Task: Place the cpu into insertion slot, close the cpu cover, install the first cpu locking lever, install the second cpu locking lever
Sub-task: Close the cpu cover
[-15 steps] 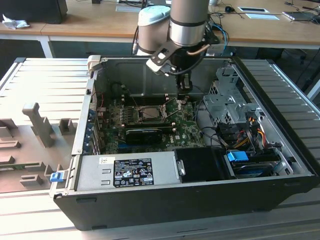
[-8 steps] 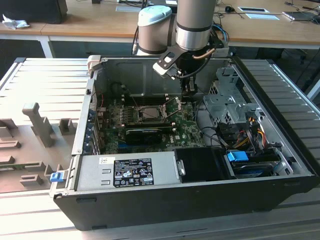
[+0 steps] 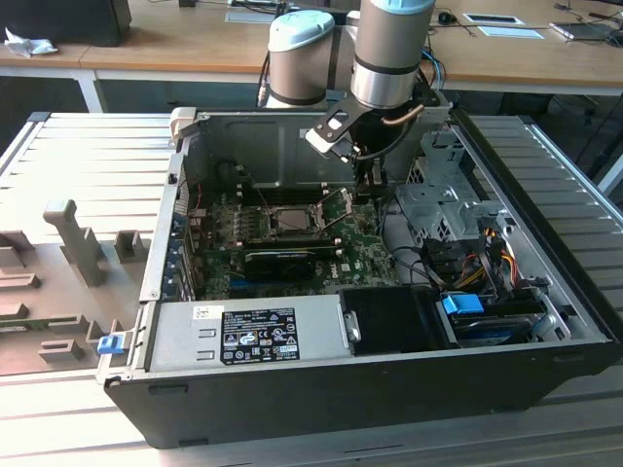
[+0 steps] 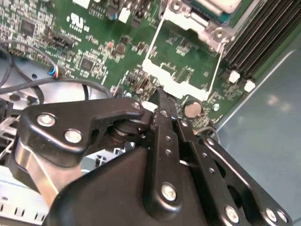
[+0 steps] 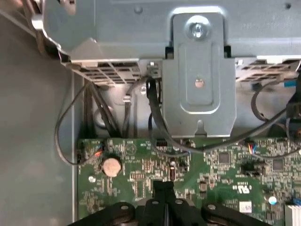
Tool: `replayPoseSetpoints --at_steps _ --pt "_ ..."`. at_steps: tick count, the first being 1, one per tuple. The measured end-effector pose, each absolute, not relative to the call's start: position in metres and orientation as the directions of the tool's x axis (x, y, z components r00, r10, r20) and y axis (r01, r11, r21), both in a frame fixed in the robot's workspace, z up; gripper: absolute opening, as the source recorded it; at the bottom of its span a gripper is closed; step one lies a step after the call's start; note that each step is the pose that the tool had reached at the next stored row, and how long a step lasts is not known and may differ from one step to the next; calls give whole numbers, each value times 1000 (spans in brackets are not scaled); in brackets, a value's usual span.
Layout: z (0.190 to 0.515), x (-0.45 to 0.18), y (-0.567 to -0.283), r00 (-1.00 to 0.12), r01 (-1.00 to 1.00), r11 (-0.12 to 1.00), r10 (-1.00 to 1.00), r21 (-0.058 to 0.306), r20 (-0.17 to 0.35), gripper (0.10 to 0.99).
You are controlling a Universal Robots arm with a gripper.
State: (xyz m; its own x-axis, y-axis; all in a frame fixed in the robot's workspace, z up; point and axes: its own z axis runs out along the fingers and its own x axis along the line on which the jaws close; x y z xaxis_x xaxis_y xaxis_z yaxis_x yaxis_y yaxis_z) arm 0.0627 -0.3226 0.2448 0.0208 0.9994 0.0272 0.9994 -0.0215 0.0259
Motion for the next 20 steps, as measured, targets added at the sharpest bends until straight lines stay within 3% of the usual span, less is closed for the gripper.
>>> replayPoseSetpoints --at_steps 20 --pt "246 50 -323 21 999 -21 999 25 27 106"
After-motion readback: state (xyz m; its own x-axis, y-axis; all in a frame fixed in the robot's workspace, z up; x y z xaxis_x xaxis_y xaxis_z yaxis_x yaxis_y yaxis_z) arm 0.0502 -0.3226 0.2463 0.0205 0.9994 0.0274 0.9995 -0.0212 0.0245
